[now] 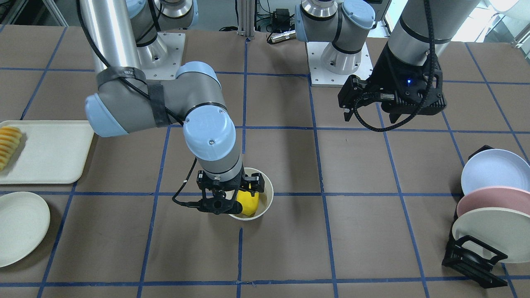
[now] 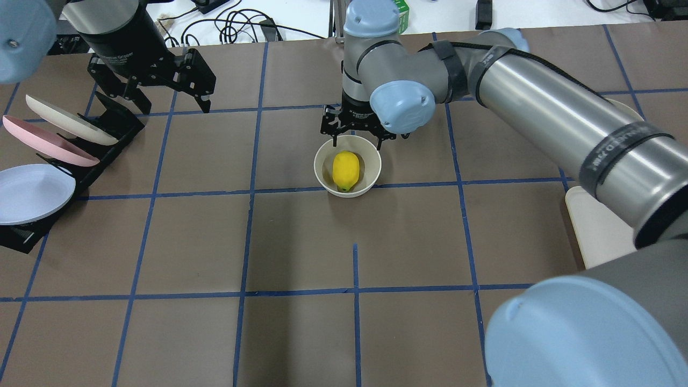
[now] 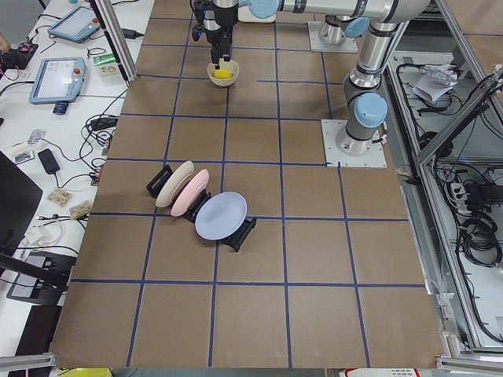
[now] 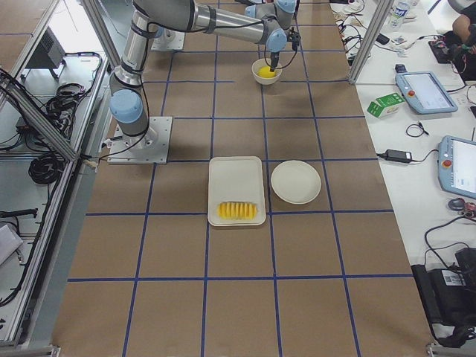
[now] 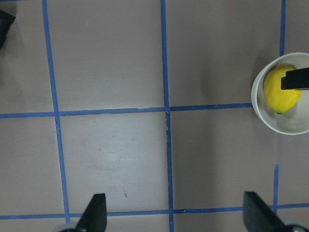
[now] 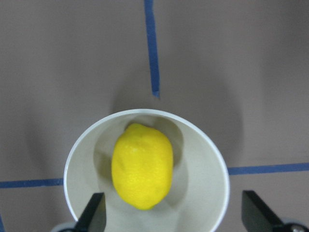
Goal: Place bowl and put lemon in it
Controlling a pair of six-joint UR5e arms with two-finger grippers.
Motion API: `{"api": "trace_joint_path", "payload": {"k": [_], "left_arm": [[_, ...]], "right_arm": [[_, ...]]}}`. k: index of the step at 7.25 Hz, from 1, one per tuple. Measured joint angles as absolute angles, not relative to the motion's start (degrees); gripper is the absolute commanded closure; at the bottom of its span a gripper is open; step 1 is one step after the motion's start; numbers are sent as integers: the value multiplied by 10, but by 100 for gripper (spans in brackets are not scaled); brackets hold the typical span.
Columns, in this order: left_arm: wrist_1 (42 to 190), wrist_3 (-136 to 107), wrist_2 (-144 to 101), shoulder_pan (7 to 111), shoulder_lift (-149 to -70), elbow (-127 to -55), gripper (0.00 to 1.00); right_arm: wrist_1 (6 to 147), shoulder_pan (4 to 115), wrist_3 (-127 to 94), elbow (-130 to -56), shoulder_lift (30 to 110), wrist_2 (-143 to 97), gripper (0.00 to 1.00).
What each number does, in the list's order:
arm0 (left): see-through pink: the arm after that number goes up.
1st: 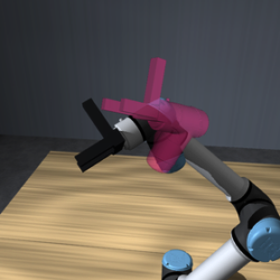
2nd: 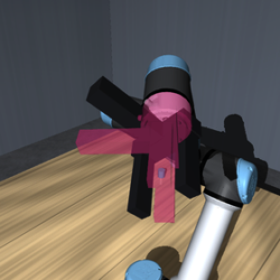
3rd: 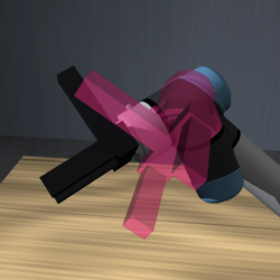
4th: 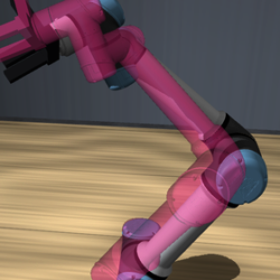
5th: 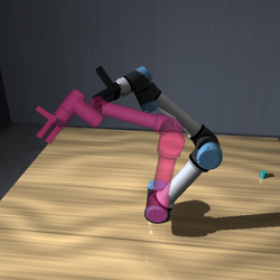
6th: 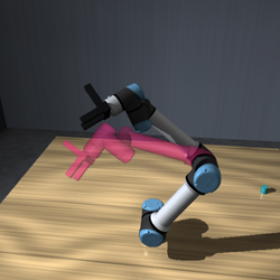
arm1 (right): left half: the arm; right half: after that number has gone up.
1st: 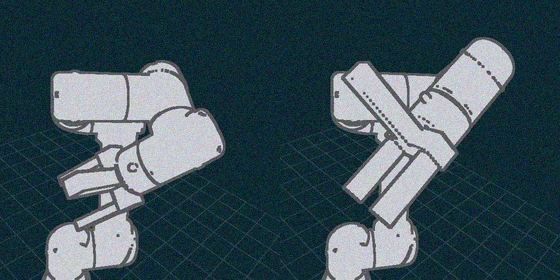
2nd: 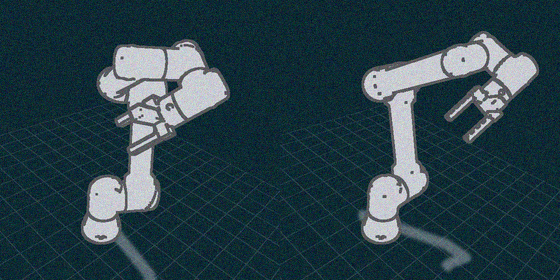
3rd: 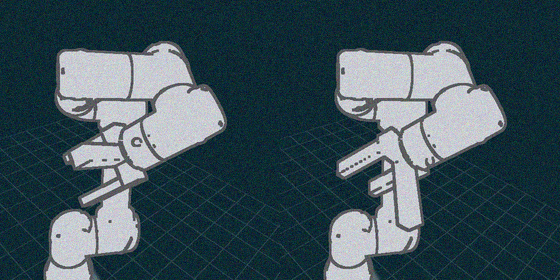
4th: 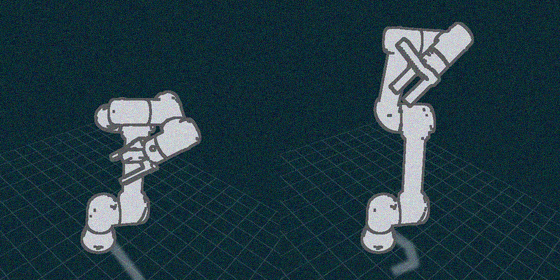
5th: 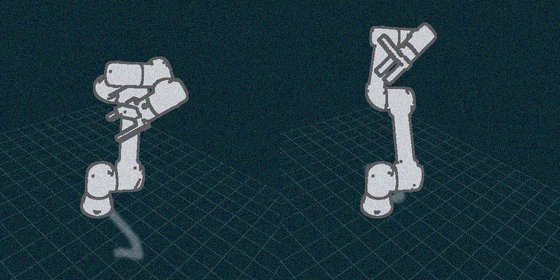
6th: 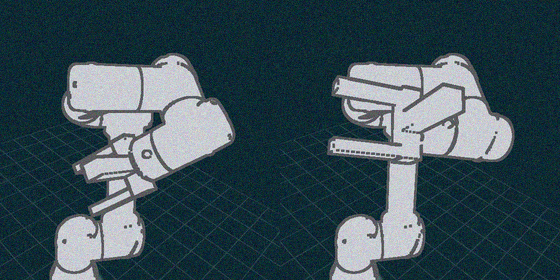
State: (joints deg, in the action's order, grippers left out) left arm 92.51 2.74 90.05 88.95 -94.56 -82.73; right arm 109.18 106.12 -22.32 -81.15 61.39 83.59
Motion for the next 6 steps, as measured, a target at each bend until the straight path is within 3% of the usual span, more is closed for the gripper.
{"api": "trace_joint_path", "payload": {"k": [6], "left_arm": [[925, 29, 901, 888, -947, -828, 0]], "right_arm": [[919, 937, -191, -816, 798, 845, 0]]}}
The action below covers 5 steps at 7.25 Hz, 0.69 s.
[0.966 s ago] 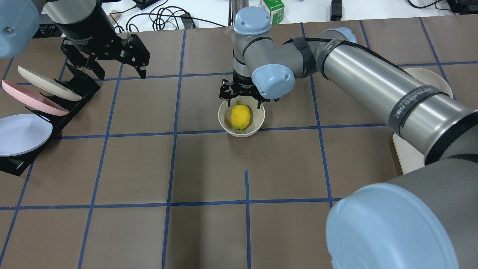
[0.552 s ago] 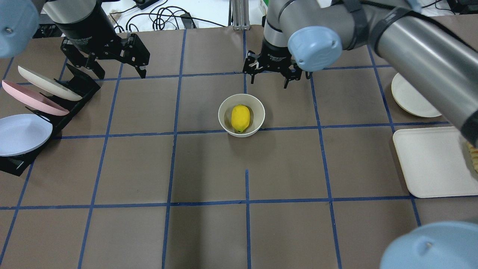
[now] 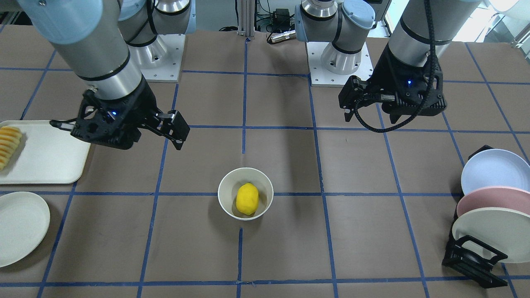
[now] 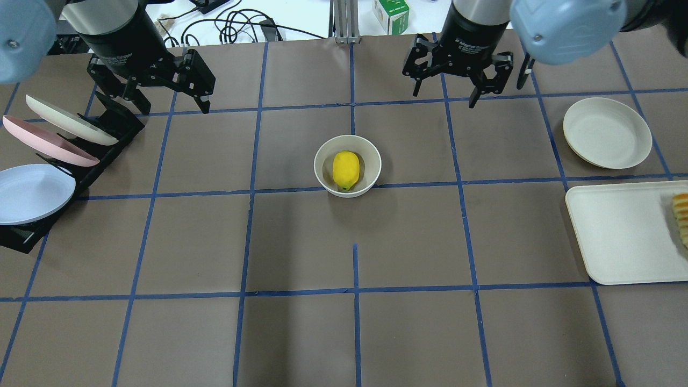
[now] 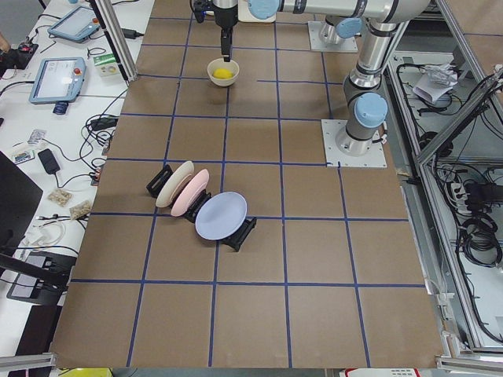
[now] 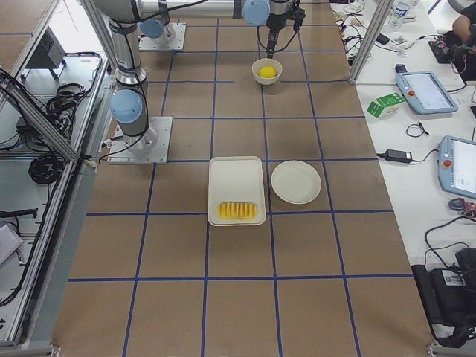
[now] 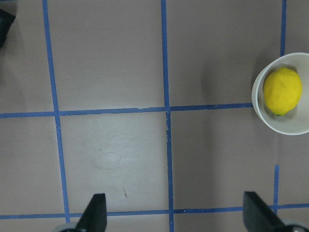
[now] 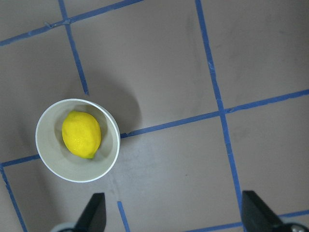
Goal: Place bowl and put lemon in it
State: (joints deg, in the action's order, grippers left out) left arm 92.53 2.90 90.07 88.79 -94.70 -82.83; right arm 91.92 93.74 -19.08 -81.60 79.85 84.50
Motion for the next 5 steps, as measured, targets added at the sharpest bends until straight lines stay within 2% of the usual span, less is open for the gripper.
{"api": "trace_joint_path", "payload": {"k": [5], "left_arm": [[925, 25, 901, 888, -953, -827, 0]], "right_arm": [[875, 893, -149, -833, 843, 901, 0]]}}
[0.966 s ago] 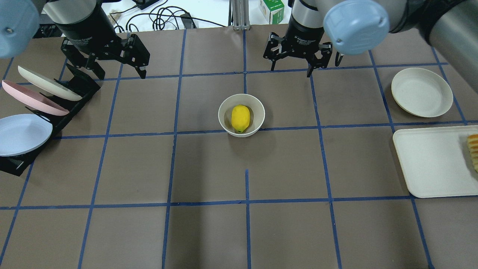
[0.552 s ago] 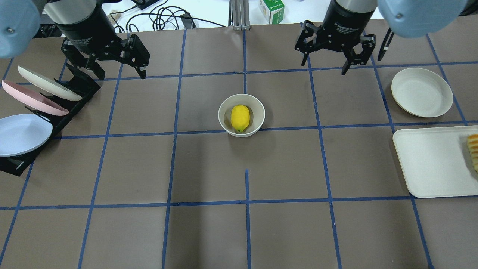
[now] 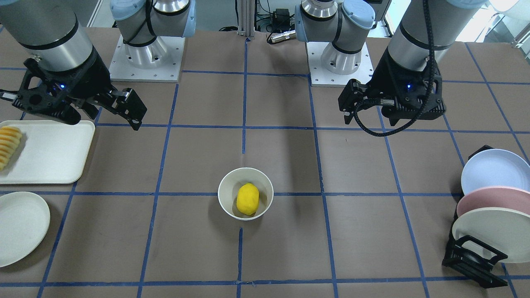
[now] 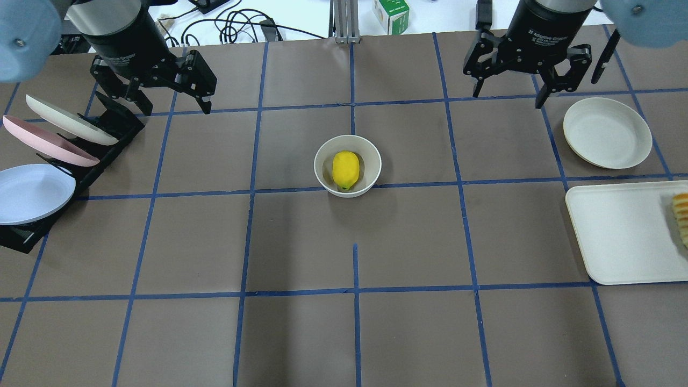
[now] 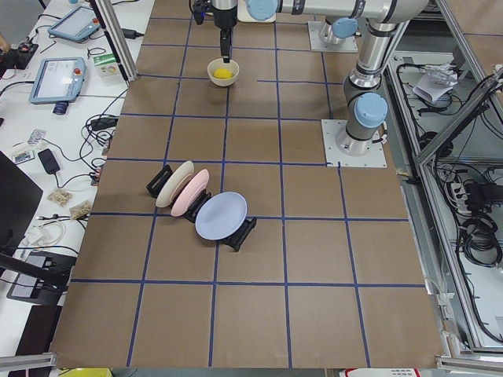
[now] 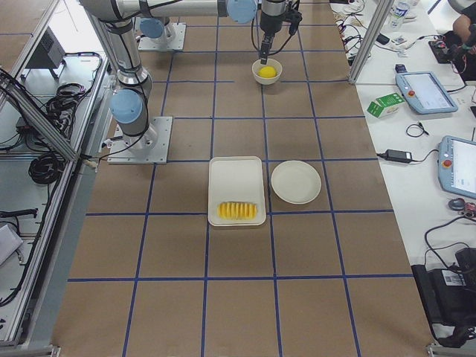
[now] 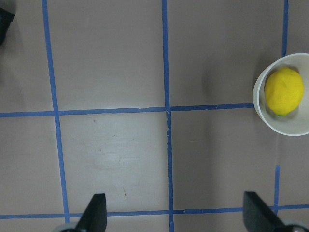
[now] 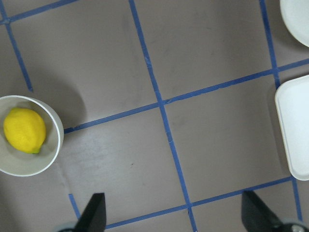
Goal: Place bowl and put lemon in it
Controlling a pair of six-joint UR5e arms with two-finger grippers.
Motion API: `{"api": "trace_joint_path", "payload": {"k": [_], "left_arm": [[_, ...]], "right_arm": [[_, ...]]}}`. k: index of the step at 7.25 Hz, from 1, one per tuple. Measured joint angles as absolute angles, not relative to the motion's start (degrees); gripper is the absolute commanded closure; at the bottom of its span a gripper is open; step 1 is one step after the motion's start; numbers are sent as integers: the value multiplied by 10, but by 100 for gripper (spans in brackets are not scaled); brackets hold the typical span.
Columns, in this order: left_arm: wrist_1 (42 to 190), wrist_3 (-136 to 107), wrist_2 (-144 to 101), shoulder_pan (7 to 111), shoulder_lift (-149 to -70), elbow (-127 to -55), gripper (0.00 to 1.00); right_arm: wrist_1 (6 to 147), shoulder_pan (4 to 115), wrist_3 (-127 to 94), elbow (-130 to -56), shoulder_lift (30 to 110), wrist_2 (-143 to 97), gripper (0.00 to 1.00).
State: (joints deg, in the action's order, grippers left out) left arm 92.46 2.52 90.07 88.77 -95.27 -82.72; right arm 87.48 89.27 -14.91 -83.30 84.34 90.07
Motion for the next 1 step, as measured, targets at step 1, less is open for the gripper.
{"api": "trace_joint_path", "payload": {"k": [1], "left_arm": [[924, 24, 900, 888, -954, -827, 0]], "right_arm": [[880, 893, -150, -843, 849, 914, 0]]}}
